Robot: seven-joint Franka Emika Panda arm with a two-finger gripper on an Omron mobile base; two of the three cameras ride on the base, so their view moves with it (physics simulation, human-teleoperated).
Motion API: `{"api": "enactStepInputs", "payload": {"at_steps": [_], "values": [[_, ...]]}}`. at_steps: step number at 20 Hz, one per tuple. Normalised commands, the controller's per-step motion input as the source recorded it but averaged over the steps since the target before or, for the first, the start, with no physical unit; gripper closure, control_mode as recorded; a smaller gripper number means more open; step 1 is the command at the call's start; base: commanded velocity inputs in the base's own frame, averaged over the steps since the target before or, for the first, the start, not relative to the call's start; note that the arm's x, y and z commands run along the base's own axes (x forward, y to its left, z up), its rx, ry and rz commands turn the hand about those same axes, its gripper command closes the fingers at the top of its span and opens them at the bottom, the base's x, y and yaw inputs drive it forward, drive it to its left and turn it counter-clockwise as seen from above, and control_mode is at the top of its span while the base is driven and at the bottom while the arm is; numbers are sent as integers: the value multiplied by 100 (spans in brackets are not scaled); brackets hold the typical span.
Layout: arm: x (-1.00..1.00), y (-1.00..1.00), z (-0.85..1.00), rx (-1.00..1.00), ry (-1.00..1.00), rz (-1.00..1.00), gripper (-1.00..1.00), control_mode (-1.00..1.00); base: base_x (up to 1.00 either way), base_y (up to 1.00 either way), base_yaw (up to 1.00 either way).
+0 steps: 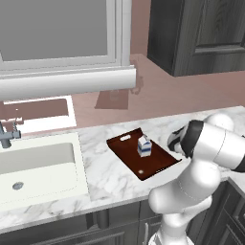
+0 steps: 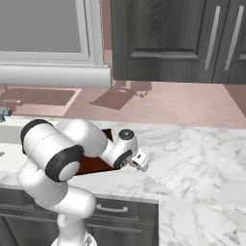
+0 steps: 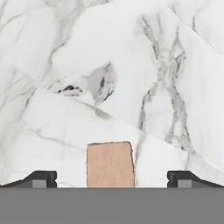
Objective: Take out the milk from the fridge and place it on the tray on the counter. Then take the sugar cube near the tray and place it in the tray.
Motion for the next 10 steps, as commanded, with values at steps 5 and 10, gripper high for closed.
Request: {"api": "enactStepInputs", "payload": {"at_steps": [5, 10], "values": [[13, 0, -2, 0, -5, 0, -100, -100, 0, 0, 0], [7, -2, 0, 0, -4, 0, -100, -100, 0, 0, 0]]}}
